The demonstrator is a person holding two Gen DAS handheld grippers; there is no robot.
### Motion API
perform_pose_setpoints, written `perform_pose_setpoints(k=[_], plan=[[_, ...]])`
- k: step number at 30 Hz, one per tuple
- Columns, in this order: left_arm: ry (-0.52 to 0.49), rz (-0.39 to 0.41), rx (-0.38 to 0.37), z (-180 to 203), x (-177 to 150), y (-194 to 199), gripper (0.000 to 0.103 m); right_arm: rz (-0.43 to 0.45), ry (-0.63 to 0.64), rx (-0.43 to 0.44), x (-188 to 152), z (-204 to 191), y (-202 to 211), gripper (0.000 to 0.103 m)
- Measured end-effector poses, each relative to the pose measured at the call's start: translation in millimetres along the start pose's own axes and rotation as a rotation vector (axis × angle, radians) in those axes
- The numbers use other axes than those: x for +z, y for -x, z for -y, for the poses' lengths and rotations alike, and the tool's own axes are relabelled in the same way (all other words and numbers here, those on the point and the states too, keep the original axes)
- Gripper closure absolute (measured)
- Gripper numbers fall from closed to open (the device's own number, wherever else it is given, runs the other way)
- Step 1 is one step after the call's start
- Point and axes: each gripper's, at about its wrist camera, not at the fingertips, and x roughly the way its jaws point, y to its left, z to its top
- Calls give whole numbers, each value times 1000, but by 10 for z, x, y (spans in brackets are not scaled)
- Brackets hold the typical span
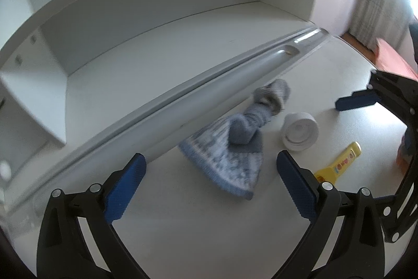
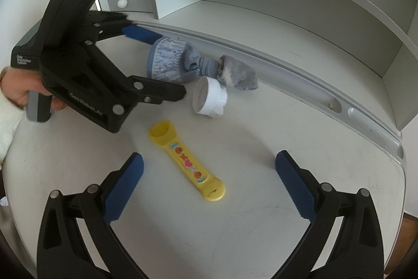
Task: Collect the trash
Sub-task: 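Grasp the grey sock with the left tool while the right grasps the yellow spoon, then carry the sock and spoon to the bin and open both tools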
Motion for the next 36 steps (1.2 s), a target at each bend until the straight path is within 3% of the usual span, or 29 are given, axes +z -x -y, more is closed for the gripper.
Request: perform_pose_setpoints(k=[3,4,5,7,8,9,14,27,32,36], plan=[[-58,-18,-3,59,77,-19,12,0,39,25,25,-34,-19,6],[-70,-22,-29,71,99,-18,28,-7,39,27,42,-32,-27,6],[-69,-21,-63,74,120,-7,38,-12,36,29,53,-34,-29,10],[-76,-25,-69,99,148,20,82,-32,30,32,92,-62,13,32],[-68,-29,-78,113,148,34,91,-37,32,35,106,-86,39,63],[-58,-24,-81,124,141,49,91,-49,22,53,116,-102,66,89],[-5,21,-55,193,25,272,93,-56,2,8,38,-184,122,90],[79,101,37,120,-238,1020,93,36,-131,-78,-309,-129,639,90],[66,106,15,328,-328,1138,93,35,-163,-89,-573,-120,756,90],[9,145,-56,760,-293,1299,93,118,-270,-111,-934,54,1270,90]])
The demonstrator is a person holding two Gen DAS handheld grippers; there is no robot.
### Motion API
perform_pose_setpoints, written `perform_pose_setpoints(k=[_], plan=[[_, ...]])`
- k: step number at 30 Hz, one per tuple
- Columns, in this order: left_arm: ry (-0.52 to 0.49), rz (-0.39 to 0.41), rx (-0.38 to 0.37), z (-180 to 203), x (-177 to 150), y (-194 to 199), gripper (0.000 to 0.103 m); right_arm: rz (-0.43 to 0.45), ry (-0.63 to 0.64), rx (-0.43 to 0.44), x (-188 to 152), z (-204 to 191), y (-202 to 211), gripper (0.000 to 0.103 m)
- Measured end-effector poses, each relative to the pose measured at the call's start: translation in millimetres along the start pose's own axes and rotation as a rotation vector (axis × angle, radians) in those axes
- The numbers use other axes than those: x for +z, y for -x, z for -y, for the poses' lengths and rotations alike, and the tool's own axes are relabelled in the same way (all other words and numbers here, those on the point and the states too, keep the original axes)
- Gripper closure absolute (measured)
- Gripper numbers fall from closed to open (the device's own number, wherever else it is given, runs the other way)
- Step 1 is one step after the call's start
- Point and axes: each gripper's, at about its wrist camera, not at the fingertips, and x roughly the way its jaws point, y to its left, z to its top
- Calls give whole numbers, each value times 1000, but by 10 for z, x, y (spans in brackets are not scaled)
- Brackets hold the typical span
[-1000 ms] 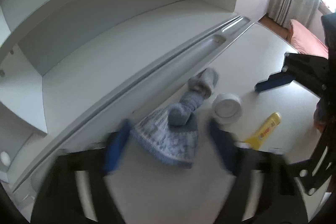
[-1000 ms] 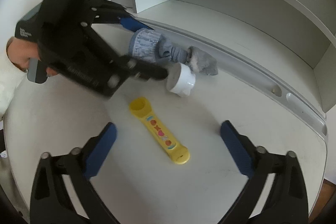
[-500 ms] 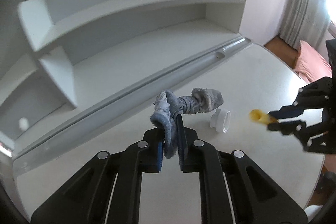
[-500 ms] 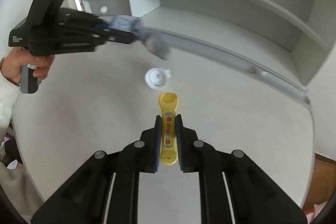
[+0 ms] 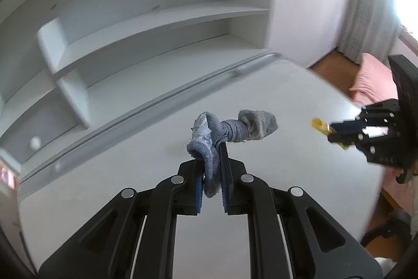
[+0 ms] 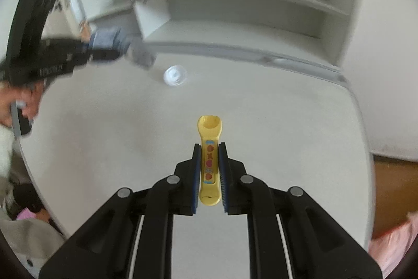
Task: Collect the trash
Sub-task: 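Carry the sock and spoon to the bin and open both tools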
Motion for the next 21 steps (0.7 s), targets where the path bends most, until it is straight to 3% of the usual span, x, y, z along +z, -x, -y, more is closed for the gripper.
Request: perform_pose_setpoints(k=[3,6,9,12,15,21], plan=[[-66,33,-88,450,90,53,93,70,-114,-51,-275,343,514,90],[-183,49,-208,1145,184,64,93,125,-238,-139,-680,693,1061,89],[-342,25,-367,2021,176,35,93,141,-352,-234,-1132,1001,1485,89],[-467,-10,-463,2752,74,-25,93,129,-497,-279,-1742,1305,1775,89],[-577,-82,-531,3403,-181,-181,93,75,-608,-286,-2289,1587,1752,89],[-777,-228,-481,4365,-1142,-839,93,-123,-835,-182,-3372,2068,1040,89]])
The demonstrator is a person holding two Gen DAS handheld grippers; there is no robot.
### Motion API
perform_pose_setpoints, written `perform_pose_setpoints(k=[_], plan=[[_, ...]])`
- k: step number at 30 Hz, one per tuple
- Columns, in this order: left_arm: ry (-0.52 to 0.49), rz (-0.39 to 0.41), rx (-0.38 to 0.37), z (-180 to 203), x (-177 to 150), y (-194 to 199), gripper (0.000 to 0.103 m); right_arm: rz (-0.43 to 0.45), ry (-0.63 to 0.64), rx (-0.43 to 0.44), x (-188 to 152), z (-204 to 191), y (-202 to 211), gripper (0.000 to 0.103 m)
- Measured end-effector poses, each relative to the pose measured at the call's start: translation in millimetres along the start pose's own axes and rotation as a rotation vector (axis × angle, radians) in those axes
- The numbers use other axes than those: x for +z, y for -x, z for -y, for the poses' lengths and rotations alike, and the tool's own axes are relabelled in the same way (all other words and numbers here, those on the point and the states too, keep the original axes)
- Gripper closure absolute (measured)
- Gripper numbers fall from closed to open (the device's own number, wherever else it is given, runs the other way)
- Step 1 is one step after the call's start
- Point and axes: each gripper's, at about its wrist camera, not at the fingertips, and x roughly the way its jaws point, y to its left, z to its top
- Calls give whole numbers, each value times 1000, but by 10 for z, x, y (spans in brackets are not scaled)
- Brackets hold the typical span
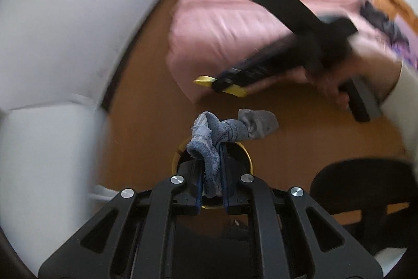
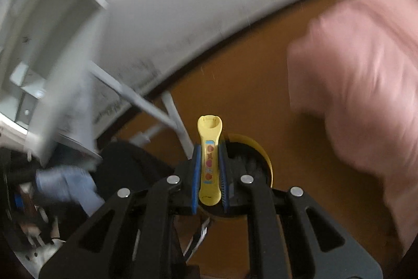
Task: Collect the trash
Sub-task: 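Carry the sock and spoon to the bin and open both tools, then swing both empty tools back toward the desk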
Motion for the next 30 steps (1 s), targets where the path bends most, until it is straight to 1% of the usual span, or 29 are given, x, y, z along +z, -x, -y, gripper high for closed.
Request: perform_pose_setpoints(k=[3,4,6,10,12,14,15,16,17,18,19,21,24,25,26,27,28,29,30], plan=[[-1,-94,-17,112,-70,-529,93,-105,-53,28,-138,201,-428,89],[12,-133,-22,109,-105,-734,93,-125,-53,25,-173,230,-511,90],[27,-169,-18,85,-130,-926,93,-143,-72,32,-218,270,-611,89],[57,-185,-27,9,-17,-1072,93,-151,-94,55,-217,263,-694,89],[72,-184,-28,-3,-14,-1067,93,-149,-113,70,-206,285,-711,89],[95,-186,-20,-39,-39,-1088,88,-142,-140,75,-198,323,-717,89],[103,-193,-19,-97,-39,-1103,67,-142,-163,73,-212,357,-729,82],[112,-198,-19,-110,-35,-1116,31,-146,-181,66,-213,389,-753,73],[114,-186,-10,-113,-22,-1113,19,-147,-190,57,-197,437,-753,42],[109,-170,-2,-107,0,-1104,15,-144,-195,39,-197,457,-746,20],[99,-158,3,-84,2,-1071,15,-130,-197,21,-199,474,-714,20],[94,-156,-5,-53,18,-1022,15,-113,-210,13,-192,510,-648,20],[104,-110,-31,-33,85,-796,15,-41,-212,-77,-130,557,-387,20],[106,-64,-46,-21,127,-609,15,11,-196,-159,-92,548,-203,19],[104,-28,-56,4,154,-451,15,51,-187,-218,-64,542,-78,16],[101,26,-65,10,194,-227,12,105,-182,-282,-39,523,77,11],[98,80,-64,3,223,0,11,199,-180,-375,-18,479,324,9],[100,125,-54,25,252,191,10,260,-180,-431,-17,434,477,8],[105,189,-23,-31,244,460,7,348,-175,-510,-13,355,682,7]])
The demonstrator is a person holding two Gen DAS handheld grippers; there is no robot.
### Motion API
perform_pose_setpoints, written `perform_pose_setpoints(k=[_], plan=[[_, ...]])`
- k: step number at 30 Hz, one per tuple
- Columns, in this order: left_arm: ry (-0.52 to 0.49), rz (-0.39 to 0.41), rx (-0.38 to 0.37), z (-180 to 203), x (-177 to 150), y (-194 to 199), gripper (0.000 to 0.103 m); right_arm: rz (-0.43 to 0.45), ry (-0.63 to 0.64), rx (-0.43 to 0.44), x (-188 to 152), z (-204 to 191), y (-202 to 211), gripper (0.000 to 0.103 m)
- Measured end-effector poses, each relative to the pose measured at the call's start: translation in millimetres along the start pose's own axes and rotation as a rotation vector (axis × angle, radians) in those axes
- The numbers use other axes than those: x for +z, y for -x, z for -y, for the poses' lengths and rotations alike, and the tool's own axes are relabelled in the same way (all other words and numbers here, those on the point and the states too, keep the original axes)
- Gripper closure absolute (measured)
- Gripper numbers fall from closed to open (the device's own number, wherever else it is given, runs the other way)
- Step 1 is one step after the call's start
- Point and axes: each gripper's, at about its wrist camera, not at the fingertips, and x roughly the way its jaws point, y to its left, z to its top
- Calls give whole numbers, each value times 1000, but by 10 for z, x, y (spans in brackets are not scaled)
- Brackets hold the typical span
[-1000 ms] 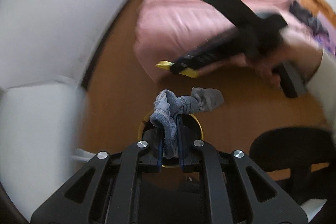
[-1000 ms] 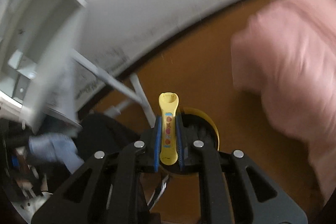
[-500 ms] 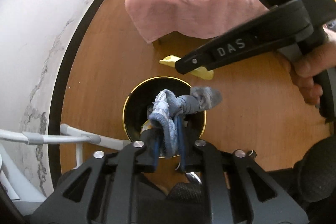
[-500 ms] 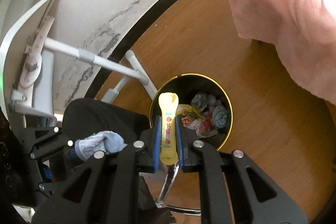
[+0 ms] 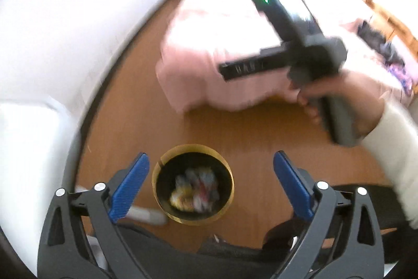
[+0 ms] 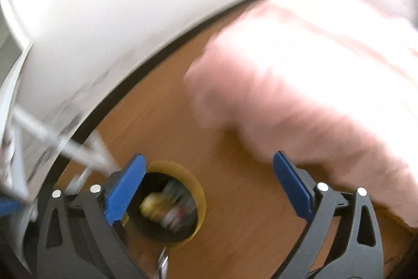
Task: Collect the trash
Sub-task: 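Swing both empty tools back toward the desk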
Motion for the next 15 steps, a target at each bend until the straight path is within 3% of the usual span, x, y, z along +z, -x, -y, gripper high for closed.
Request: perform_pose_setpoints(k=[4,6,7,11,13,15], plan=[[56,109,186,-402,-39,625,7,295,23,-227,125,-172,638,7],[130,116,300,-770,-165,857,7,347,56,-249,131,-337,794,7],[206,115,382,-1051,-291,1028,7,353,94,-198,134,-496,881,7],[461,131,551,-1830,-806,1534,6,340,180,7,106,-1069,1050,7],[603,102,656,-2240,-1189,1780,7,307,219,88,143,-1409,1058,7],[687,92,711,-2443,-1457,1975,7,255,273,228,169,-1824,1076,7]])
